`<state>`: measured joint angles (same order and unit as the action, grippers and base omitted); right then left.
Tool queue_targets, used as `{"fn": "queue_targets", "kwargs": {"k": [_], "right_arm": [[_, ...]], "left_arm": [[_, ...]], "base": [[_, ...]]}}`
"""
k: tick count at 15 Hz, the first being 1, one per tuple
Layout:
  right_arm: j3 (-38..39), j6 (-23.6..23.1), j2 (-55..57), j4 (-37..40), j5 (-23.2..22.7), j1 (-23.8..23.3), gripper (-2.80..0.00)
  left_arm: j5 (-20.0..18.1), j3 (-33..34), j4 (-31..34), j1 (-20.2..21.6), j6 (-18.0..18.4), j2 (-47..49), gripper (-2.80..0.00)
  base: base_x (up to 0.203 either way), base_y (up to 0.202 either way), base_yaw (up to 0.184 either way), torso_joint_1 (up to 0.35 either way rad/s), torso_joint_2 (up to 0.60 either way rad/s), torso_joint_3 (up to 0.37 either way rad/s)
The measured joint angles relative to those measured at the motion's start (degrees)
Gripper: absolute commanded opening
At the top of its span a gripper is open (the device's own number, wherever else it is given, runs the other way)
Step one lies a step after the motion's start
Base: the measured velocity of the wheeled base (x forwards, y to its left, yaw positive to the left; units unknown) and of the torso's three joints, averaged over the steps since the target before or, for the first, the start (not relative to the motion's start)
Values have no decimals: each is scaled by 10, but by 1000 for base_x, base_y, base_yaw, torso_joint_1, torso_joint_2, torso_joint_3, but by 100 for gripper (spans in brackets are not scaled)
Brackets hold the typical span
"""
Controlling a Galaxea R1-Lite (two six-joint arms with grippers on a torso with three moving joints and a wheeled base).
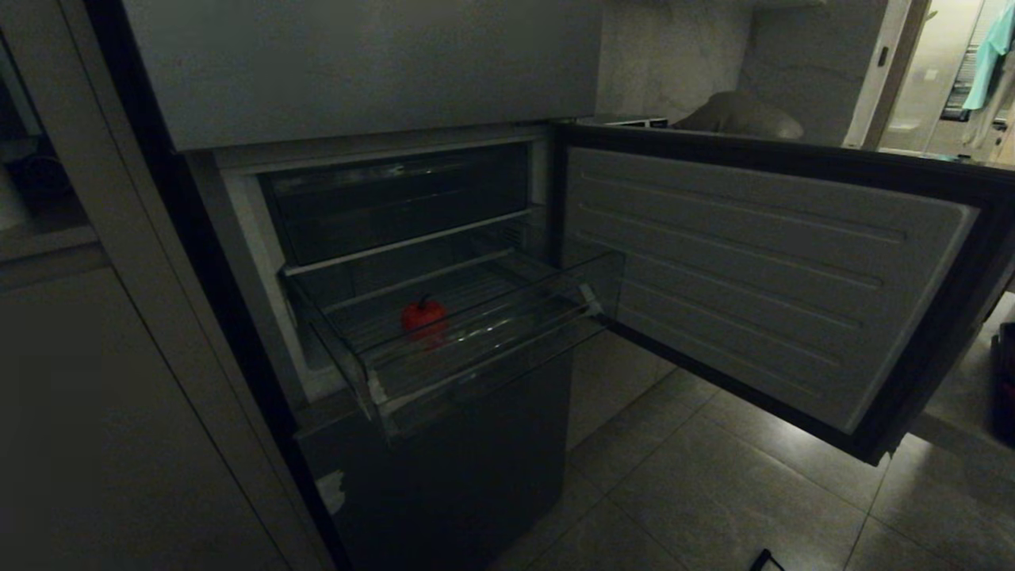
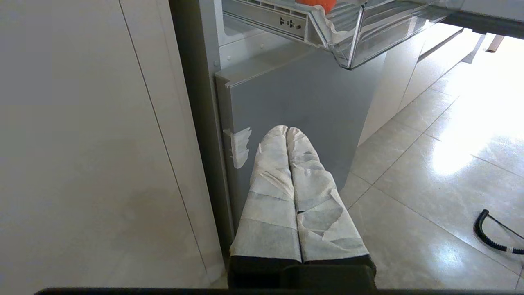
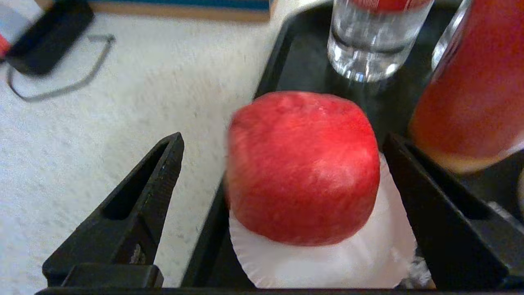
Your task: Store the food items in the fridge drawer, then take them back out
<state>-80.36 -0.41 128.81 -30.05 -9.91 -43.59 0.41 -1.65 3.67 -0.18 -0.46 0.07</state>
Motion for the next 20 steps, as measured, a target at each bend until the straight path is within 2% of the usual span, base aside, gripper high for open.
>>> {"fn": "queue_targets", "kwargs": {"k": [5, 6, 15, 20], "right_arm": [[11, -1, 20, -34, 0, -1, 0], [12, -1, 24, -39, 0, -2, -280], [33, 1, 9, -46, -1, -5, -280], [138, 5, -136, -44, -6, -6, -280]], "left_arm": [[0, 0, 0, 0, 0, 0, -280], [0, 0, 0, 0, 0, 0, -280], [0, 0, 0, 0, 0, 0, -280], [0, 0, 0, 0, 0, 0, -280]], "base": [[0, 0, 0, 0, 0, 0], [0, 0, 0, 0, 0, 0], [0, 0, 0, 0, 0, 0], [0, 0, 0, 0, 0, 0]]}}
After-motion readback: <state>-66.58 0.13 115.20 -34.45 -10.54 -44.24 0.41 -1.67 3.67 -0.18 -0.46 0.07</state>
